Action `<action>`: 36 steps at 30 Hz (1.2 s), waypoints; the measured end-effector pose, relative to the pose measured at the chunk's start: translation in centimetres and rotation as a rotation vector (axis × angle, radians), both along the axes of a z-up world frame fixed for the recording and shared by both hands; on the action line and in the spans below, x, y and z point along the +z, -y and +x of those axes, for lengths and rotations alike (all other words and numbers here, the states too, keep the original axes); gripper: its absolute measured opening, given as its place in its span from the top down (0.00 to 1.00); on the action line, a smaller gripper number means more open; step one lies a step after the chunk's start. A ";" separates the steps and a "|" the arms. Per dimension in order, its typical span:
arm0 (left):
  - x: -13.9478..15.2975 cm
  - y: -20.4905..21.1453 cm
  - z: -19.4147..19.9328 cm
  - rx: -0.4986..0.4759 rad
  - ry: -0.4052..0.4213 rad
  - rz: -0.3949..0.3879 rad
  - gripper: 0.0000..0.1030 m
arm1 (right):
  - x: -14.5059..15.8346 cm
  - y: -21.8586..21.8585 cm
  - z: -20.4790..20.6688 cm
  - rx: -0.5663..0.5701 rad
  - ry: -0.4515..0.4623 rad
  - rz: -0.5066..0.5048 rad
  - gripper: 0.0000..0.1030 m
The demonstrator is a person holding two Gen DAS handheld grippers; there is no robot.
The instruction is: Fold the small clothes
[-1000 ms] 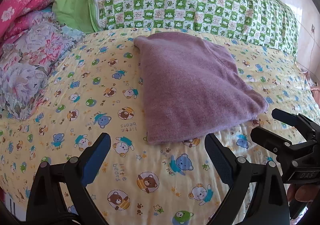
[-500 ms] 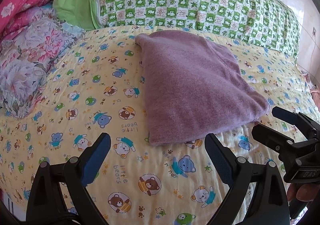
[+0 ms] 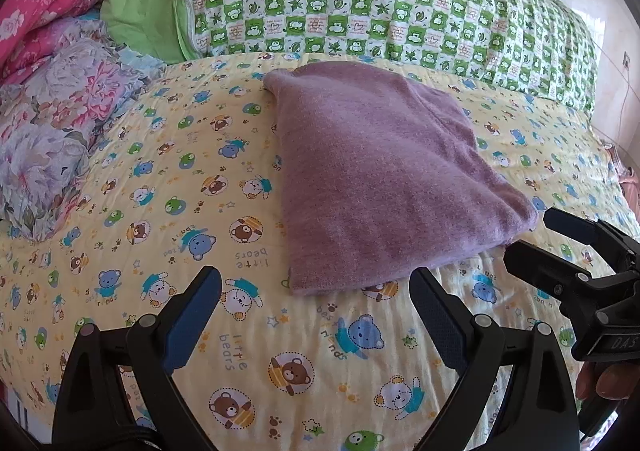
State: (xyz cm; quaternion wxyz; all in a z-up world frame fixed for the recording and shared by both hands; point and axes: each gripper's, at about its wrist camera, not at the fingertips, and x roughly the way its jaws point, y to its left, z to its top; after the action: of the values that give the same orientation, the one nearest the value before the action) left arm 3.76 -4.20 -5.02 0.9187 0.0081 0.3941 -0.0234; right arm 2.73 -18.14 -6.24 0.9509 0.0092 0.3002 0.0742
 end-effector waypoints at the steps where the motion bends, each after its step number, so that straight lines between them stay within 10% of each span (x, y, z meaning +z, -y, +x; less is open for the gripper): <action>1: 0.0 0.1 0.0 0.000 0.000 0.000 0.07 | 0.0 0.0 0.0 0.000 0.000 0.001 0.01; 36: 0.0 -0.2 0.9 0.005 -0.011 -0.001 0.07 | 0.2 0.2 0.9 -0.001 -0.007 0.011 0.01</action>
State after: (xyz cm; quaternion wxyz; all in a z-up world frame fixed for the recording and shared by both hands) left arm 4.69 -3.97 -4.98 0.9166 0.0067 0.3992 -0.0216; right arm 3.67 -18.30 -6.01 0.9499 0.0146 0.3030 0.0756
